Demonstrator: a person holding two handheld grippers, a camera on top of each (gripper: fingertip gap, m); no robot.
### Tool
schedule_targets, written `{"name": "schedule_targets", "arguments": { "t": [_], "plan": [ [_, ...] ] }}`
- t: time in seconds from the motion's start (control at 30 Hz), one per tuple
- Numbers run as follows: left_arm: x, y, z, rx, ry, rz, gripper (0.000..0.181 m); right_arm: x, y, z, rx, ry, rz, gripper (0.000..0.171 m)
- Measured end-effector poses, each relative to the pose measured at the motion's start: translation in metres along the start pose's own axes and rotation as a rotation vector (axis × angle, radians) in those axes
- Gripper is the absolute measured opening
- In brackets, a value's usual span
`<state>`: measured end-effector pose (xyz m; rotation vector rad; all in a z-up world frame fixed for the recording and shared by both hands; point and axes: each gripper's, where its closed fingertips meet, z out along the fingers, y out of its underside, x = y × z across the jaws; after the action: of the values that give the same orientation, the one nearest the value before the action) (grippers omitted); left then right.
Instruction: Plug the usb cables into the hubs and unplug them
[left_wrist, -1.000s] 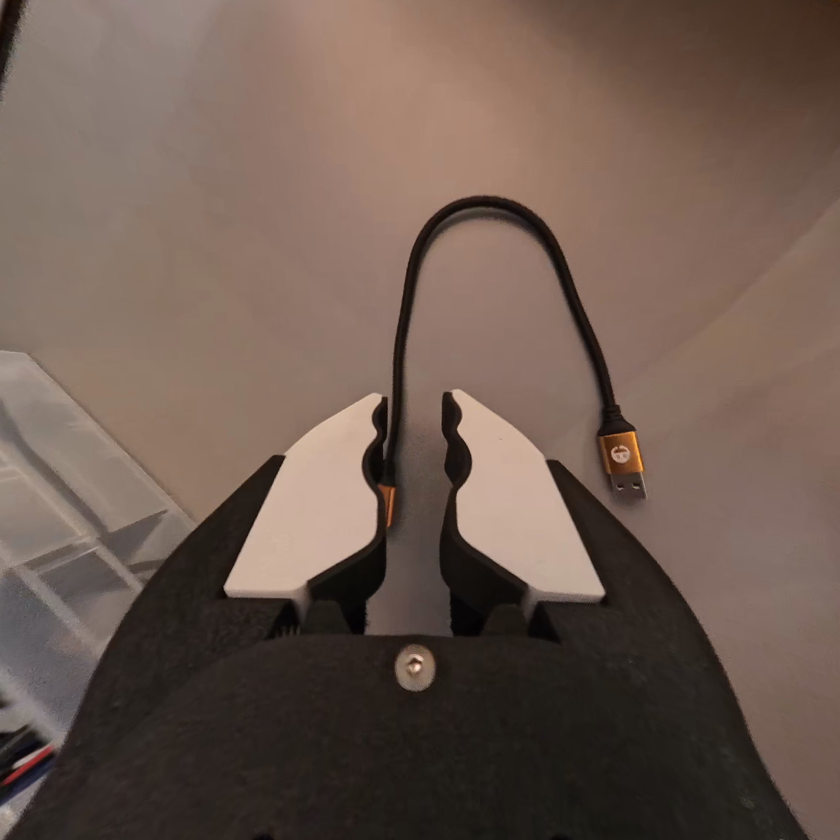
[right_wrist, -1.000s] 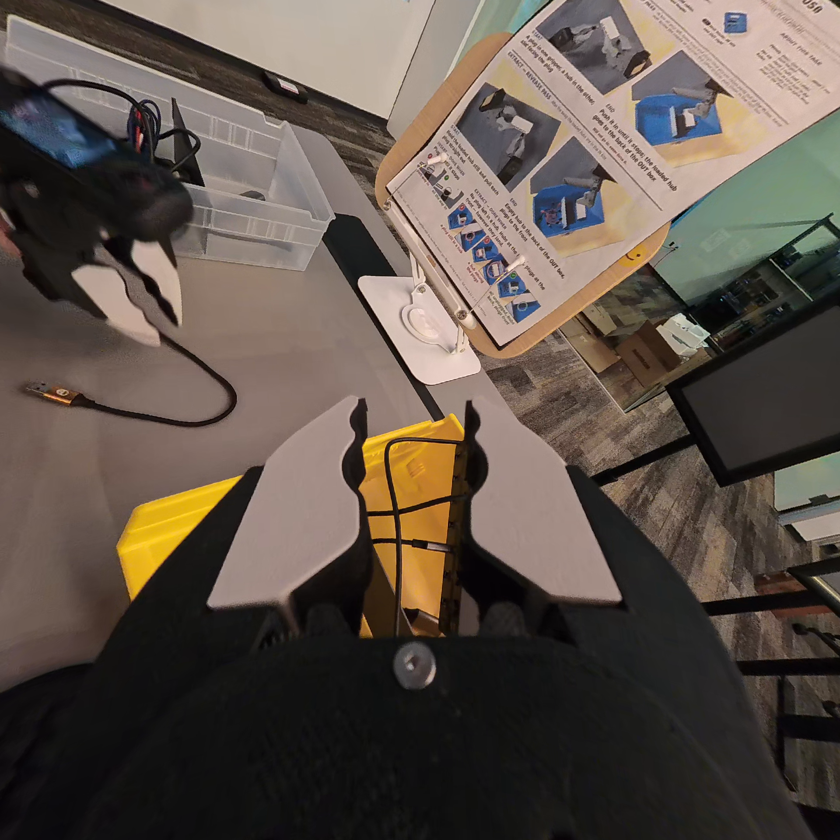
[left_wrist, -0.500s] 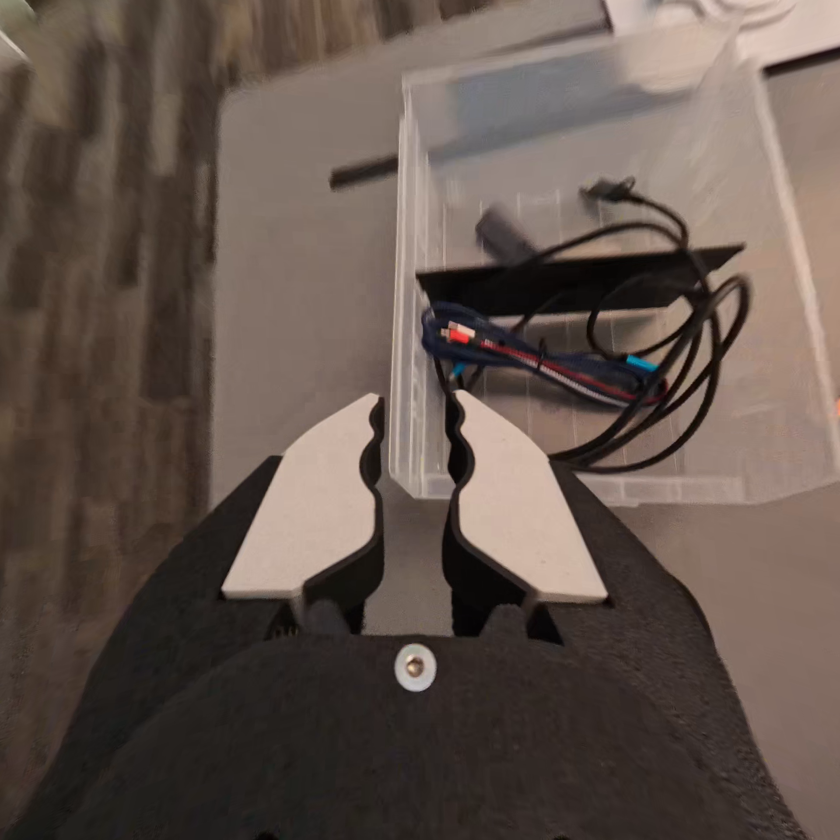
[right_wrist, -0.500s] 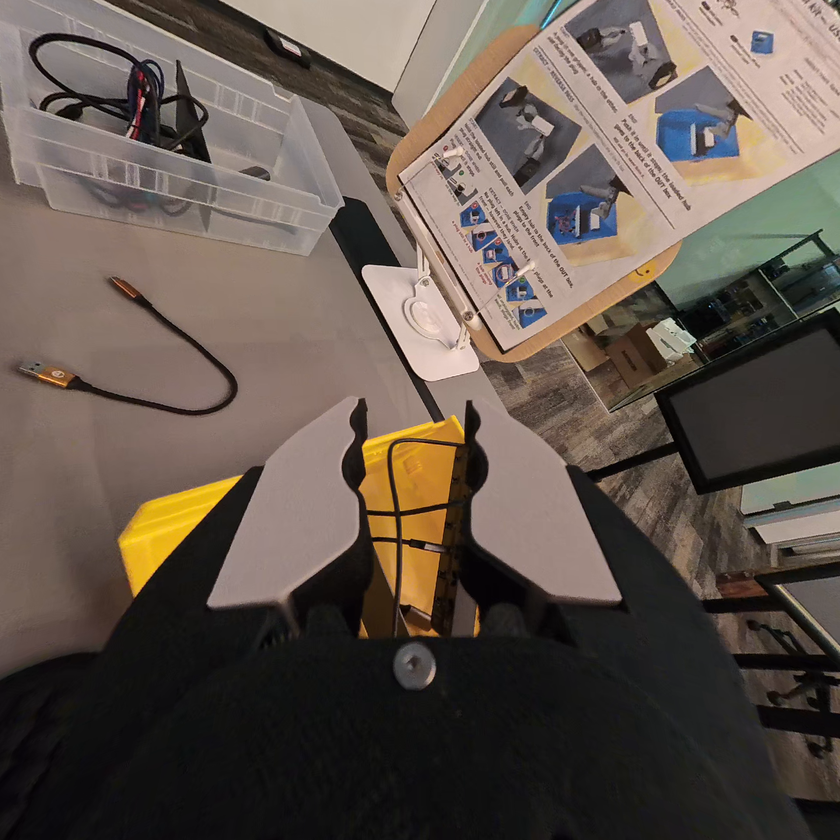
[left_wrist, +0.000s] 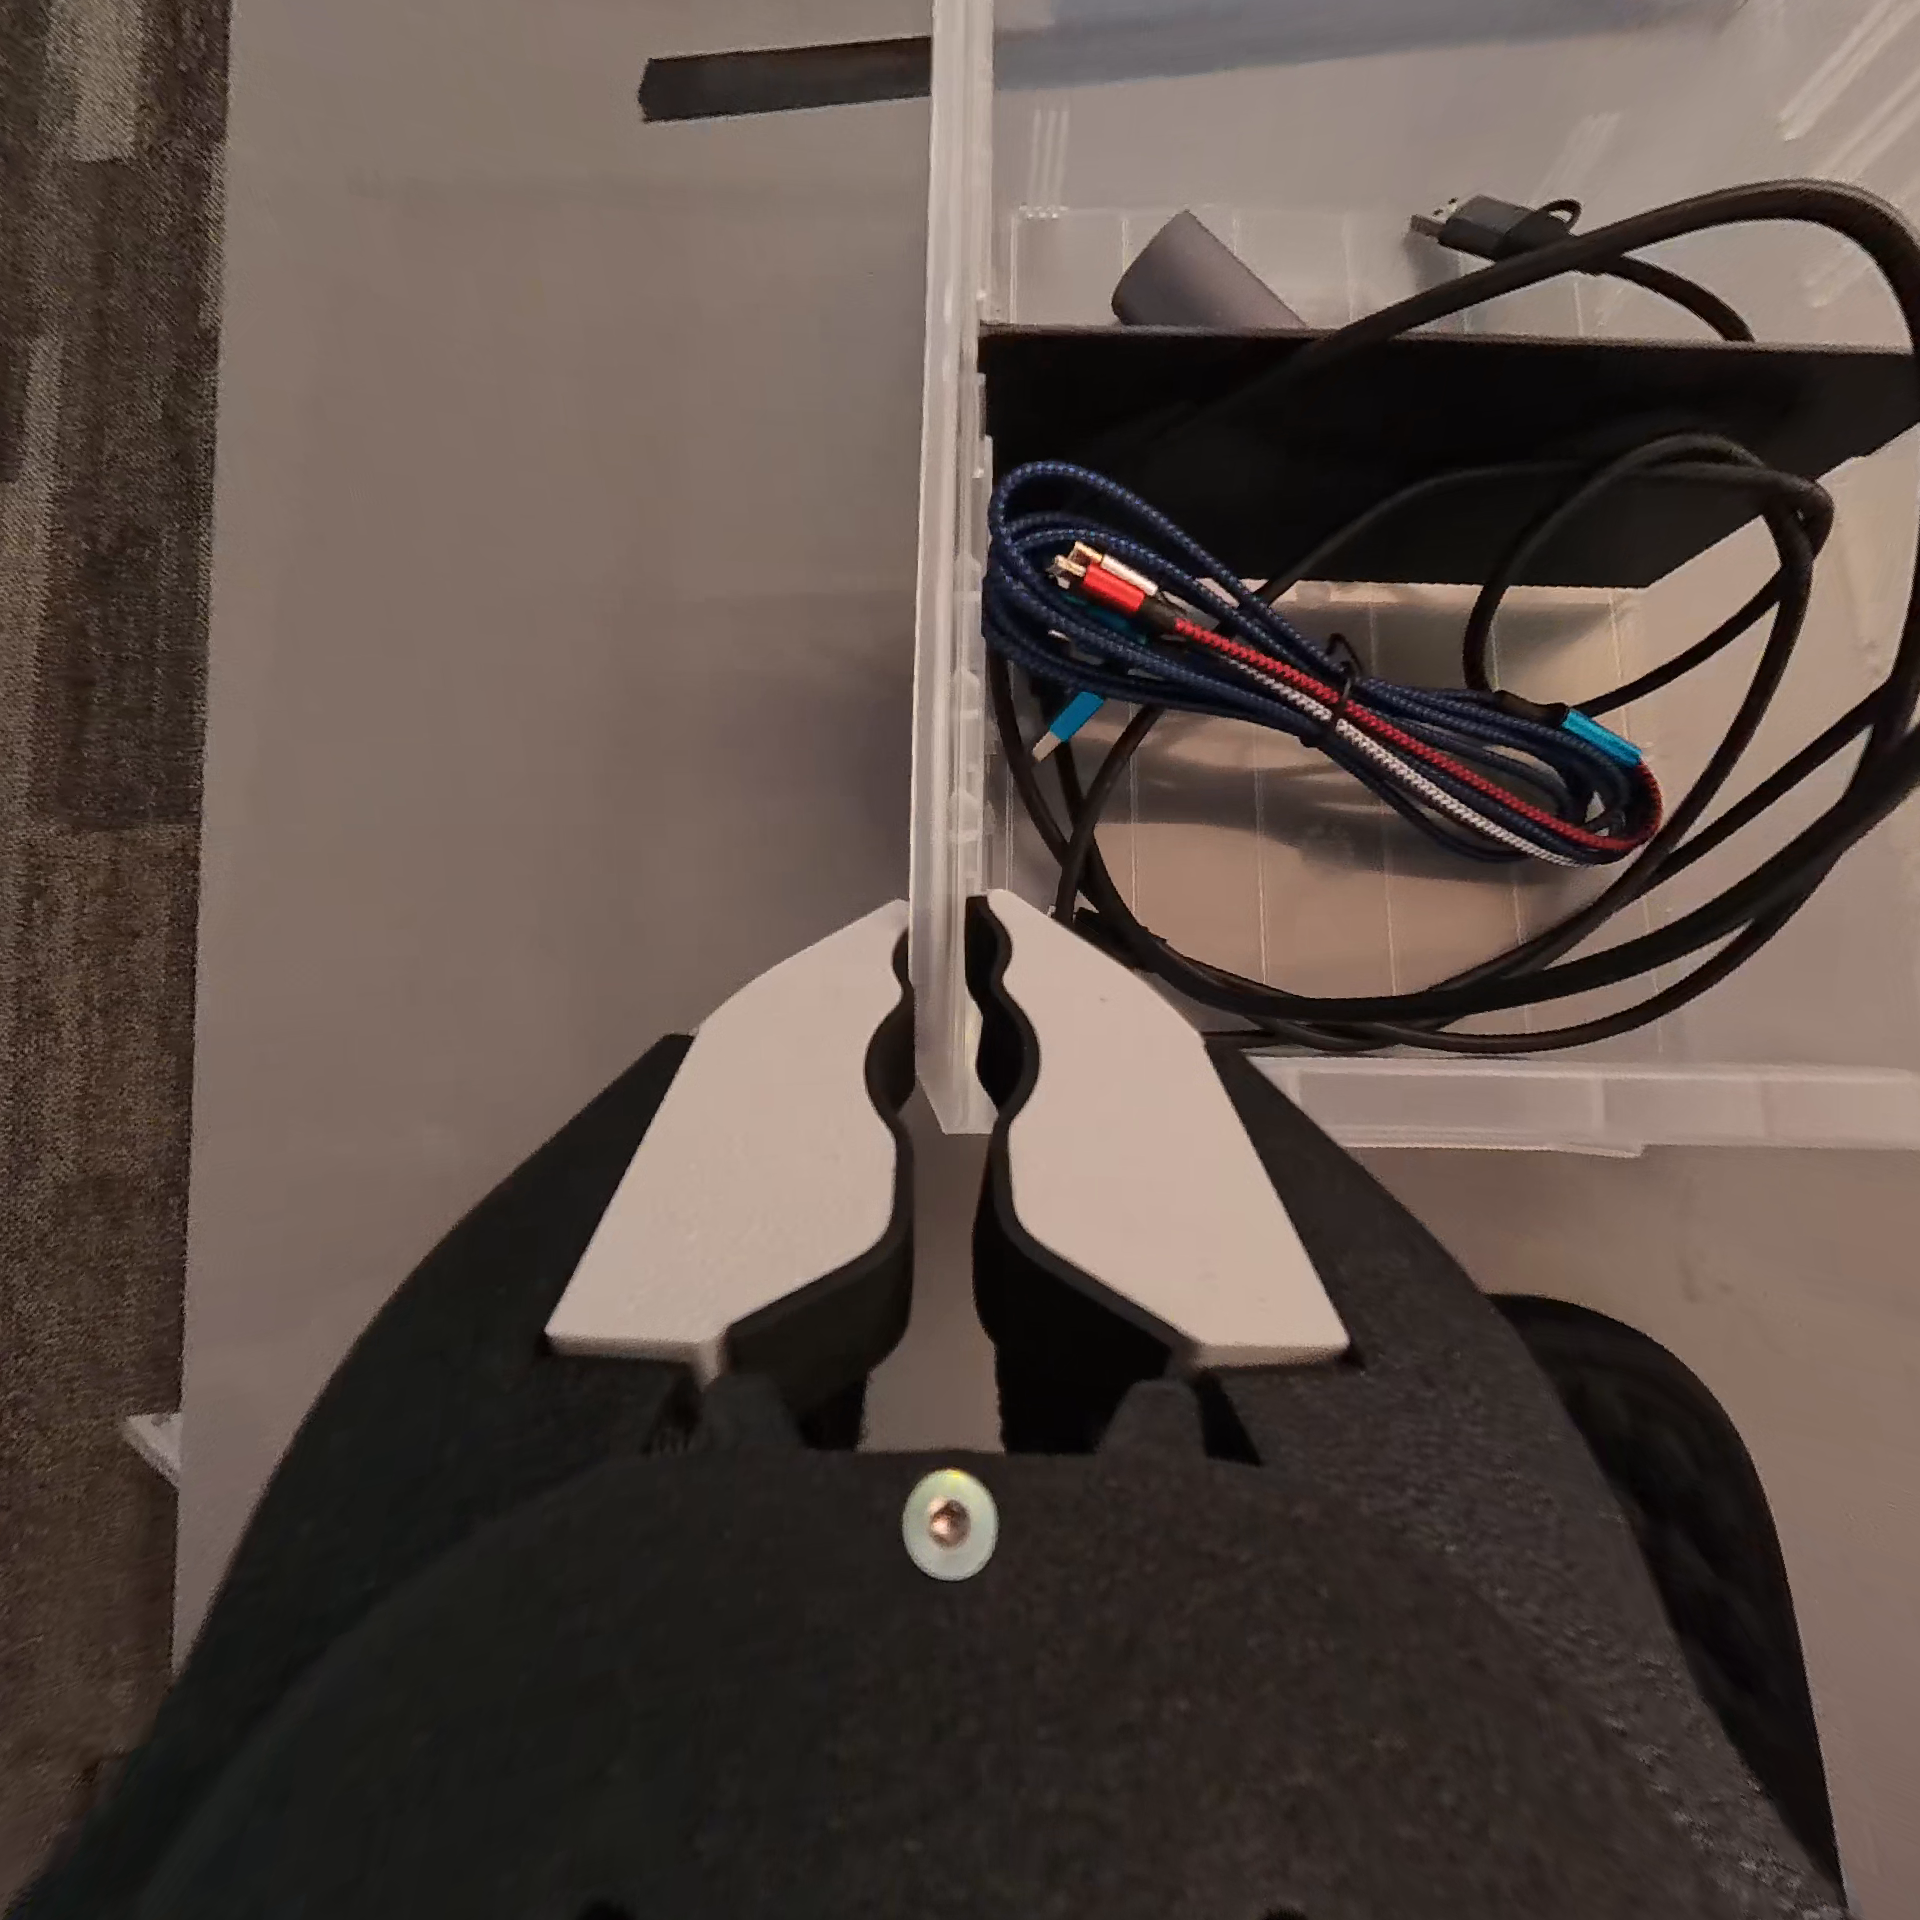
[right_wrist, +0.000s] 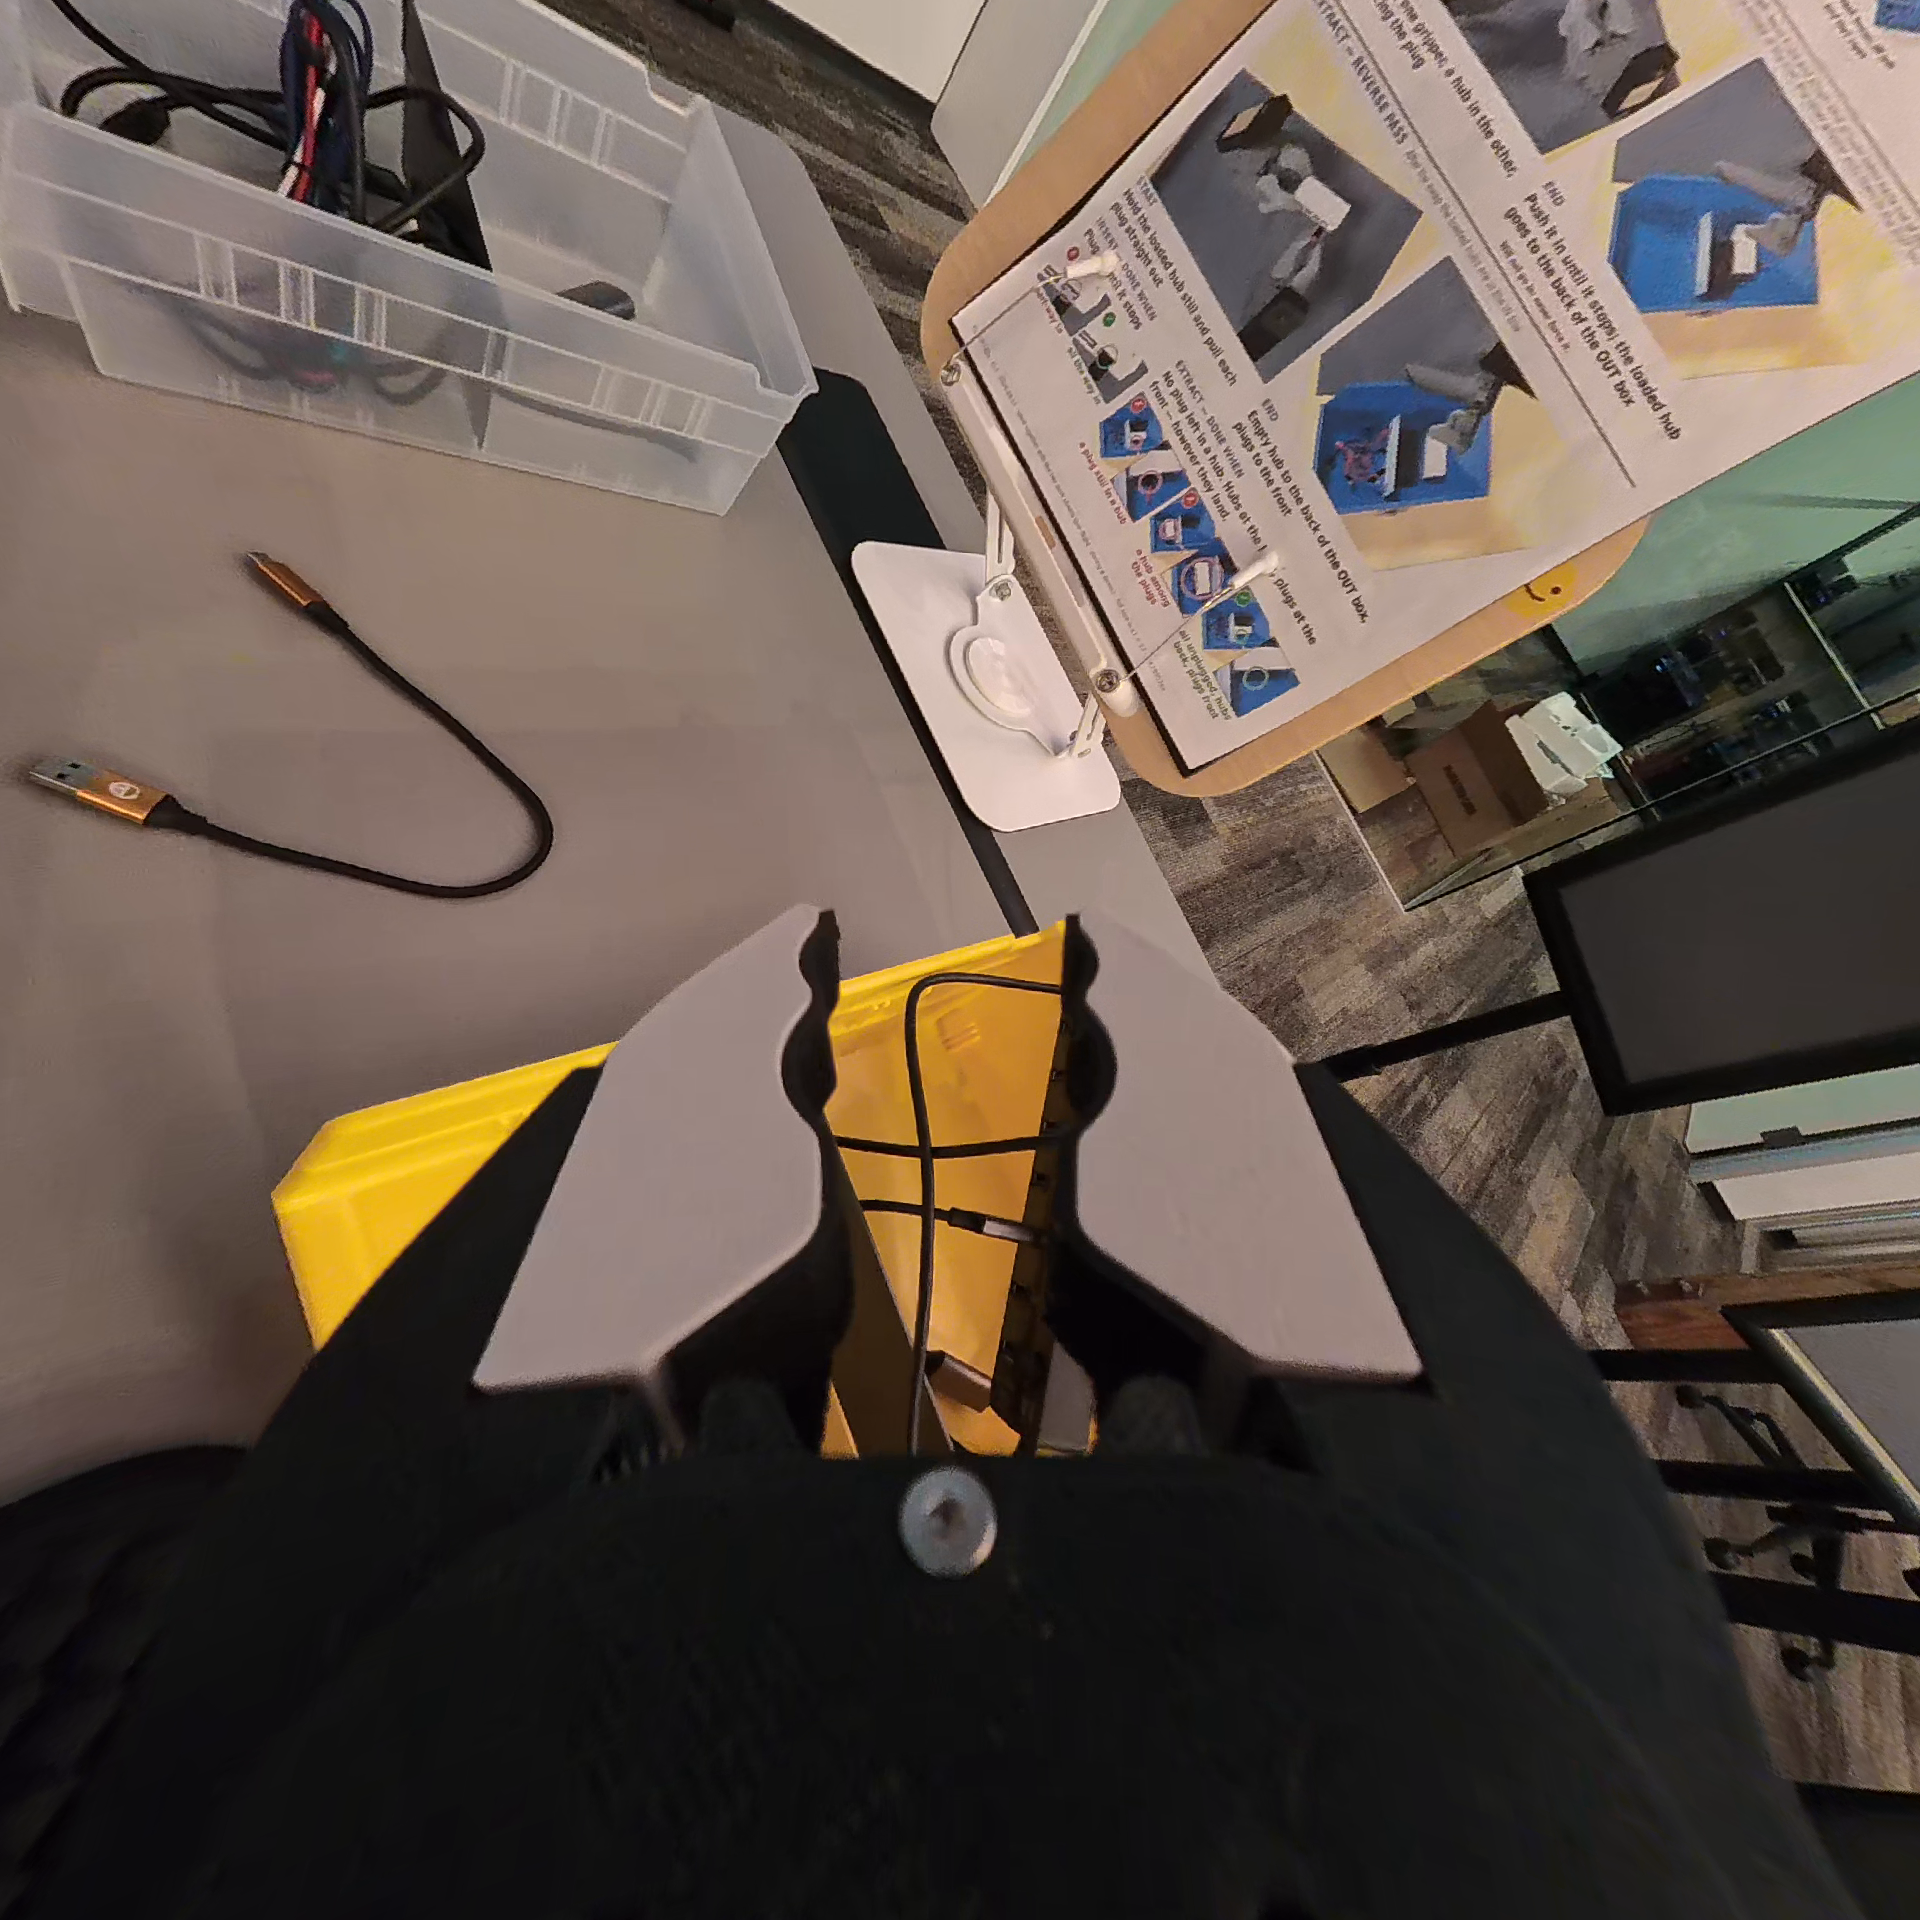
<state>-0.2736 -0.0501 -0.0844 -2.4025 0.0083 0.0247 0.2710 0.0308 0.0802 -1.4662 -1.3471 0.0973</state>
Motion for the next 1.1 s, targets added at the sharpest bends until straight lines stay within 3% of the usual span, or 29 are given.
{"name": "schedule_targets", "arguments": {
  "t": [0.2,0.47,0.57,0.67,0.73,0.83,0.9,0.97,1.0,1.1],
  "plan": [
    [0.013,0.018,-0.016,-0.001,0.099,-0.027,0.004,0.005,0.011,0.002,-0.041,0.014,0.012,0.041],
    [0.007,0.034,-0.038,-0.043,0.072,-0.054,0.01,0.006,0.016,0.007,-0.087,0.035,0.007,0.042],
    [-0.004,-0.028,-0.076,0.114,-0.046,0.024,0.014,0.006,0.017,0.012,-0.106,0.04,-0.003,0.042],
    [0.049,-0.11,-0.102,0.208,0.095,0.182,0.009,0.002,0.017,0.021,-0.126,0.023,-0.012,0.042],
    [0.065,-0.141,-0.087,0.141,0.024,0.345,0.016,0.0,0.021,0.026,-0.158,0.017,-0.026,0.042],
    [0.074,-0.161,-0.035,-0.044,-0.037,0.552,0.015,0.002,0.028,0.031,-0.209,0.046,-0.039,0.044],
    [0.089,-0.157,0.0,-0.122,0.031,0.761,0.015,0.003,0.028,0.032,-0.212,0.051,-0.037,0.045],
    [0.084,-0.154,0.025,-0.143,-0.042,1.003,0.023,0.003,0.027,0.033,-0.193,0.048,-0.028,0.045],
    [0.082,-0.148,0.034,-0.157,-0.053,1.124,0.017,0.004,0.028,0.033,-0.19,0.048,-0.021,0.045],
    [0.084,-0.132,0.052,-0.18,-0.011,1.283,0.017,0.008,0.036,0.035,-0.214,0.055,-0.011,0.045]
  ]
}}
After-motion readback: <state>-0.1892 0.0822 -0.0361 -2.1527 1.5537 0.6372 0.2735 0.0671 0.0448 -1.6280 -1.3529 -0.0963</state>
